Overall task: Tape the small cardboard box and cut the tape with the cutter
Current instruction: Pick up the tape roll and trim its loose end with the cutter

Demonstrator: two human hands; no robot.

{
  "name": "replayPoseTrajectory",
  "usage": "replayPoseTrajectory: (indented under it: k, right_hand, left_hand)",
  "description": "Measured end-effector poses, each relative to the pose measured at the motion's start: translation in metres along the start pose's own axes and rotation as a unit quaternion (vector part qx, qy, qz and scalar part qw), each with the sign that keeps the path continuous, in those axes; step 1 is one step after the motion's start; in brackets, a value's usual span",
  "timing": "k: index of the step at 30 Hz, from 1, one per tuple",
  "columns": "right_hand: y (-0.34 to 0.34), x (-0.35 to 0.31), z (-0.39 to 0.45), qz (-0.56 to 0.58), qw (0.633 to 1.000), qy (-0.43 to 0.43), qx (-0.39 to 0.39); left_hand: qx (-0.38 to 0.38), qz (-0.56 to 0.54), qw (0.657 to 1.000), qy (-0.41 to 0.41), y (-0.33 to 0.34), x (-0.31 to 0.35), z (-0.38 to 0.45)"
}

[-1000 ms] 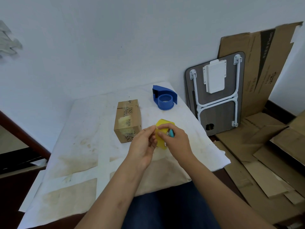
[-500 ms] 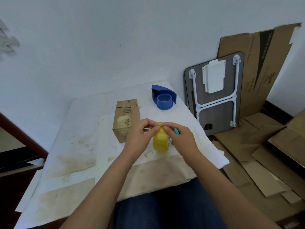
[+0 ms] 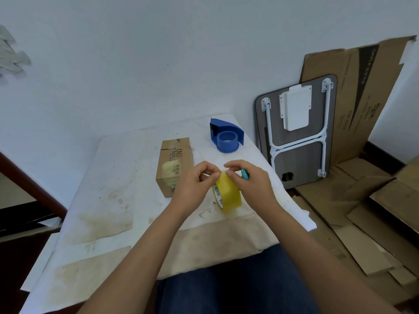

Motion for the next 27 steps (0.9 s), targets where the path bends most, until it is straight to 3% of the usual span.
replayPoseTrajectory:
  k: [9, 16, 23, 27]
  right_hand:
    - [0.001, -0.001, 0.009, -0.001, 0.999, -0.007, -0.040]
    - [0.004, -0.001, 0.014, -0.026, 0.997, -0.003, -0.078]
    - [-0.004, 0.008, 0.018, 0.028, 0.998, 0.048, -0.036]
    - [0.001, 0.003, 0.020, -0.003, 0.998, 0.033, -0.061]
  left_hand:
    - [0.038, -0.072, 0.997, 0.008, 0.000, -0.002, -0.003]
    - [0.039, -0.035, 0.999, 0.006, 0.001, -0.005, -0.003]
    - [0.065, -0.016, 0.998, 0.004, 0.001, -0.006, -0.004]
    - [0.078, 0.002, 0.997, 0.008, 0.001, -0.004, -0.006]
Point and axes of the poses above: each hand's wrist, its own z-axis towards the middle knuckle, its own y-axis out of the palm, x = y × z, the point moved 10 cm from there along z, towards the middle knuckle, and after that the axes turned 14 degrees about -x, right-handed, at the moved point
